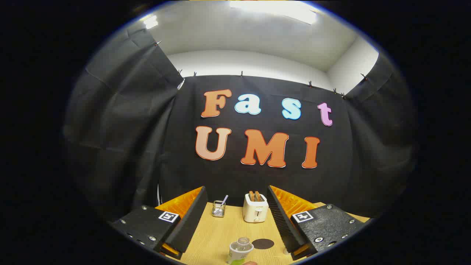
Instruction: Take the bottle from table, then pour the juice into the cup, finally place the bottle on the coaster
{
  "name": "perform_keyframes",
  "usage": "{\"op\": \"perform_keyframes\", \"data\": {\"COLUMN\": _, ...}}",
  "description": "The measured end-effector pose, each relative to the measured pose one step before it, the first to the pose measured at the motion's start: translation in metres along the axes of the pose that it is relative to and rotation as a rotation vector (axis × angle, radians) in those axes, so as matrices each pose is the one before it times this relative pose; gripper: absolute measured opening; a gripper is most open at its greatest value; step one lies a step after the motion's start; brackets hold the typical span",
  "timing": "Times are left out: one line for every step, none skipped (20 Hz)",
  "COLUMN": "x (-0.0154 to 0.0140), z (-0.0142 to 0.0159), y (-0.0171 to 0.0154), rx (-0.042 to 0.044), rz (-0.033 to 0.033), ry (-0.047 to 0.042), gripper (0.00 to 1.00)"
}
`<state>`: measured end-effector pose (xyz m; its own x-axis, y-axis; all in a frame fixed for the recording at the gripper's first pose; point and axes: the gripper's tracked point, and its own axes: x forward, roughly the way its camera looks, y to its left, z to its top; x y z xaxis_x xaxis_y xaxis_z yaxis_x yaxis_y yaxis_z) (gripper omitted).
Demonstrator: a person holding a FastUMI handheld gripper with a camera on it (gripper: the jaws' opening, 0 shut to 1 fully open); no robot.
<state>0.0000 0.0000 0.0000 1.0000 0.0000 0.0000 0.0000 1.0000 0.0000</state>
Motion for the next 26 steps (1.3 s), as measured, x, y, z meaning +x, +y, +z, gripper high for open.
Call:
{"op": "perform_keyframes", "data": {"x": -0.00046, "z": 0.00189, "y": -0.00073, "rx": -0.00187, "rz": -0.00536, "ry": -0.00499, "gripper": 0.96}}
{"op": "perform_keyframes", "data": {"x": -0.00061, "z": 0.00157, "y": -0.00112, "rx": -0.00284, "rz": -0.00568, "ry": -0.00820, "gripper": 0.96}}
{"op": "perform_keyframes", "data": {"x": 0.00143, "z": 0.00106, "y": -0.00268, "rx": -0.00156, "rz": -0.00706, "ry": -0.00310, "gripper": 0.96}}
{"op": "perform_keyframes", "data": {"x": 0.00144, "z": 0.00013, "y": -0.00117, "rx": -0.00102, "rz": -0.00448, "ry": -0.00430, "gripper": 0.96}}
{"op": "perform_keyframes", "data": {"x": -0.00159, "z": 0.00024, "y": -0.00131, "rx": -0.00186, "rz": -0.00531, "ry": -0.00338, "gripper": 0.96}}
{"op": "perform_keyframes", "data": {"x": -0.00117, "z": 0.00080, "y": -0.00122, "rx": -0.00353, "rz": -0.00657, "ry": -0.00462, "gripper": 0.96}}
{"op": "perform_keyframes", "data": {"x": -0.00086, "z": -0.00052, "y": 0.00003, "rx": -0.00506, "rz": -0.00745, "ry": -0.00503, "gripper": 0.96}}
{"op": "perform_keyframes", "data": {"x": 0.00066, "z": -0.00008, "y": -0.00032, "rx": -0.00413, "rz": -0.00421, "ry": -0.00348, "gripper": 0.96}}
{"op": "perform_keyframes", "data": {"x": 0.00053, "z": 0.00122, "y": -0.00092, "rx": -0.00181, "rz": -0.00446, "ry": -0.00441, "gripper": 0.96}}
{"op": "perform_keyframes", "data": {"x": 0.00036, "z": -0.00064, "y": -0.00079, "rx": 0.00113, "rz": -0.00552, "ry": -0.00192, "gripper": 0.96}}
{"op": "perform_keyframes", "data": {"x": -0.00009, "z": -0.00026, "y": -0.00149, "rx": -0.00136, "rz": -0.00869, "ry": -0.00212, "gripper": 0.96}}
{"op": "perform_keyframes", "data": {"x": 0.00061, "z": -0.00154, "y": -0.00092, "rx": -0.00191, "rz": -0.00939, "ry": 0.00111, "gripper": 0.96}}
{"op": "perform_keyframes", "data": {"x": 0.00218, "z": -0.00370, "y": -0.00093, "rx": -0.00314, "rz": -0.00810, "ry": 0.00427, "gripper": 0.96}}
{"op": "perform_keyframes", "data": {"x": 0.00270, "z": -0.00423, "y": -0.00135, "rx": -0.00556, "rz": -0.00647, "ry": 0.00589, "gripper": 0.96}}
{"op": "perform_keyframes", "data": {"x": 0.00176, "z": -0.00427, "y": -0.00030, "rx": -0.00582, "rz": -0.00549, "ry": 0.00161, "gripper": 0.96}}
{"op": "perform_keyframes", "data": {"x": 0.00163, "z": -0.00449, "y": 0.00034, "rx": -0.00364, "rz": -0.00316, "ry": 0.00490, "gripper": 0.96}}
{"op": "perform_keyframes", "data": {"x": -0.00048, "z": -0.00459, "y": -0.00115, "rx": -0.00381, "rz": -0.00469, "ry": 0.00489, "gripper": 0.96}}
{"op": "perform_keyframes", "data": {"x": 0.00109, "z": -0.00624, "y": -0.00029, "rx": -0.00315, "rz": -0.00347, "ry": 0.00987, "gripper": 0.96}}
{"op": "perform_keyframes", "data": {"x": -0.00204, "z": -0.00852, "y": 0.00048, "rx": -0.00448, "rz": -0.00565, "ry": 0.00988, "gripper": 0.96}}
{"op": "perform_keyframes", "data": {"x": -0.00166, "z": -0.01002, "y": -0.00048, "rx": -0.00322, "rz": -0.01408, "ry": 0.01064, "gripper": 0.96}}
{"op": "perform_keyframes", "data": {"x": -0.00457, "z": -0.01182, "y": 0.00061, "rx": 0.00595, "rz": -0.01051, "ry": 0.01079, "gripper": 0.96}}
{"op": "perform_keyframes", "data": {"x": -0.00270, "z": -0.00909, "y": 0.00173, "rx": 0.01457, "rz": -0.00471, "ry": 0.00394, "gripper": 0.96}}
{"op": "perform_keyframes", "data": {"x": 0.00024, "z": -0.00798, "y": 0.00127, "rx": 0.01005, "rz": -0.00068, "ry": 0.00547, "gripper": 0.97}}
{"op": "perform_keyframes", "data": {"x": 0.00035, "z": -0.00998, "y": 0.00002, "rx": -0.00236, "rz": -0.00659, "ry": 0.00893, "gripper": 0.96}}
{"op": "perform_keyframes", "data": {"x": -0.00002, "z": -0.01107, "y": -0.00401, "rx": -0.00391, "rz": -0.01408, "ry": 0.01500, "gripper": 0.97}}
{"op": "perform_keyframes", "data": {"x": 0.00026, "z": -0.01071, "y": -0.00163, "rx": 0.00436, "rz": -0.01269, "ry": 0.01251, "gripper": 0.97}}
